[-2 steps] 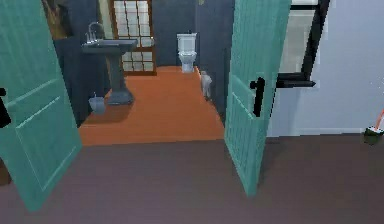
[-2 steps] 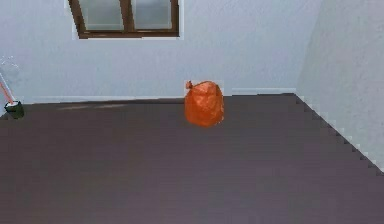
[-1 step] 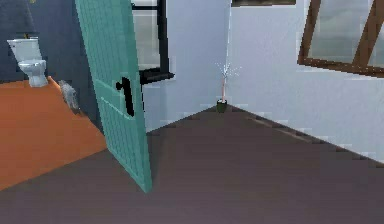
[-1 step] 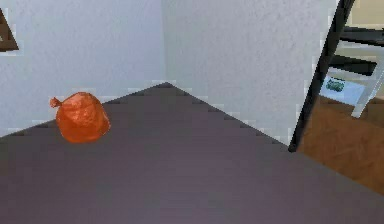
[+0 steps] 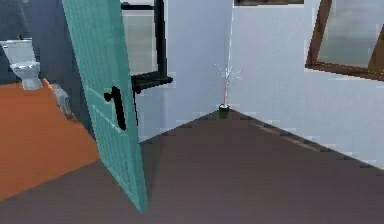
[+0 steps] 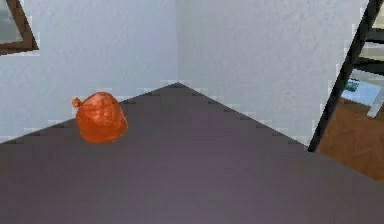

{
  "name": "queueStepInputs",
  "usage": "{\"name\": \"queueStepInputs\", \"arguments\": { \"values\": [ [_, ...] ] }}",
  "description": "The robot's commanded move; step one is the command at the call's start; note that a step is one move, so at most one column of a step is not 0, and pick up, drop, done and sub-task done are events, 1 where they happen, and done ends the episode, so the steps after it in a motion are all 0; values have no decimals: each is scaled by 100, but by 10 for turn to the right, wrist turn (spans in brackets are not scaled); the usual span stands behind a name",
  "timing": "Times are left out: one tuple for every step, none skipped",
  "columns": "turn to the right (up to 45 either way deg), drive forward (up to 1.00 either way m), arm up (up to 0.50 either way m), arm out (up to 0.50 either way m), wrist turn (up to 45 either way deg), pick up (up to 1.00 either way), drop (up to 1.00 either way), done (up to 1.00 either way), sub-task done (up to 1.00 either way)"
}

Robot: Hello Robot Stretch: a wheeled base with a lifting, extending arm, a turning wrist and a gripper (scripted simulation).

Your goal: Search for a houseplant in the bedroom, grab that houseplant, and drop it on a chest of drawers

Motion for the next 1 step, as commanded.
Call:
{"name": "queueStepInputs", "arguments": {
  "values": [
    [-450, 0, 0, 0, 0, 0, 0, 0, 0]
  ]
}}
